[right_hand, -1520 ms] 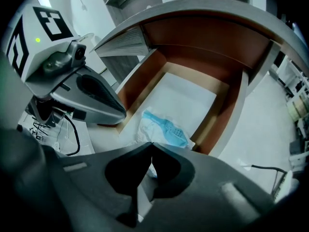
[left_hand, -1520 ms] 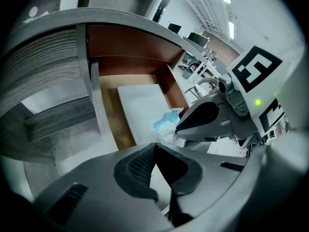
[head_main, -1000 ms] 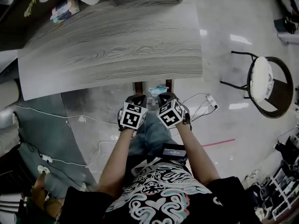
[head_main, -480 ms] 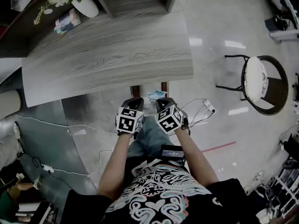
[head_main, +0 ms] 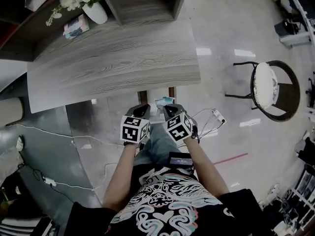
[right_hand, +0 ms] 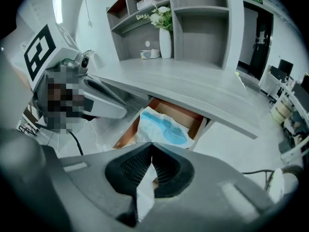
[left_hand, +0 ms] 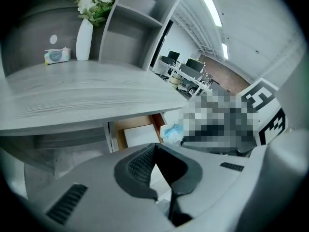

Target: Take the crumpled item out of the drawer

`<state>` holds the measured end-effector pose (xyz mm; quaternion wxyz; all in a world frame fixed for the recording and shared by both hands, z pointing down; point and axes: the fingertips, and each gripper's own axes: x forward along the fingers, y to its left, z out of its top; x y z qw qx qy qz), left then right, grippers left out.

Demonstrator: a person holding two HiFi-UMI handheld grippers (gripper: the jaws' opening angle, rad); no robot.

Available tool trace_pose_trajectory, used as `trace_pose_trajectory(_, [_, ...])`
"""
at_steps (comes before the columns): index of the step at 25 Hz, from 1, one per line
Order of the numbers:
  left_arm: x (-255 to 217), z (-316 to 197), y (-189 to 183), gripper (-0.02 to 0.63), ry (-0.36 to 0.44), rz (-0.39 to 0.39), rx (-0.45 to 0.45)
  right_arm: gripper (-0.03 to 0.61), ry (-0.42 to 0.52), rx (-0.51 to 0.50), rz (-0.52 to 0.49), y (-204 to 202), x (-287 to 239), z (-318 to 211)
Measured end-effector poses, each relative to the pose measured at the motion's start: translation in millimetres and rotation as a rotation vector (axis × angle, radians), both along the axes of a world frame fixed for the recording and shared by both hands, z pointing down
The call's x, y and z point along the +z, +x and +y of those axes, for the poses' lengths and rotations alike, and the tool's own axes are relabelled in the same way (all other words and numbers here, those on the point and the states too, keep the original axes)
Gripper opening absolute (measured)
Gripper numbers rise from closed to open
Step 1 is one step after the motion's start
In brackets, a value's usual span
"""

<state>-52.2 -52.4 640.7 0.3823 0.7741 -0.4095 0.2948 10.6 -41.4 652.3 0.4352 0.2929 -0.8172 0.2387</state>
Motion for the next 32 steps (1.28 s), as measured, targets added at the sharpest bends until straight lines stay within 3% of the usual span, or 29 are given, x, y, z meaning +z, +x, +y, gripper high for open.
trace_pose_trajectory(13, [-37.7, -0.3, -0.6, 0.0, 0.081, 0.023, 0.002, 0.009, 0.079, 0.021, 0.011, 6.6, -34.4, -0.7])
trace_pose_trajectory(23, [-70.4, -1.3, -1.0, 0.0, 0.152, 0.027, 0.011, 0.009, 0.167, -0.018, 0.05, 3.7, -60.8, 5.8])
trace_pose_trajectory(32, [-105.3, -3.7, 0.0, 0.0, 0.239, 0.031, 0.016, 0.008, 0.225, 0.034, 0.03, 12.9, -88.9, 6.3])
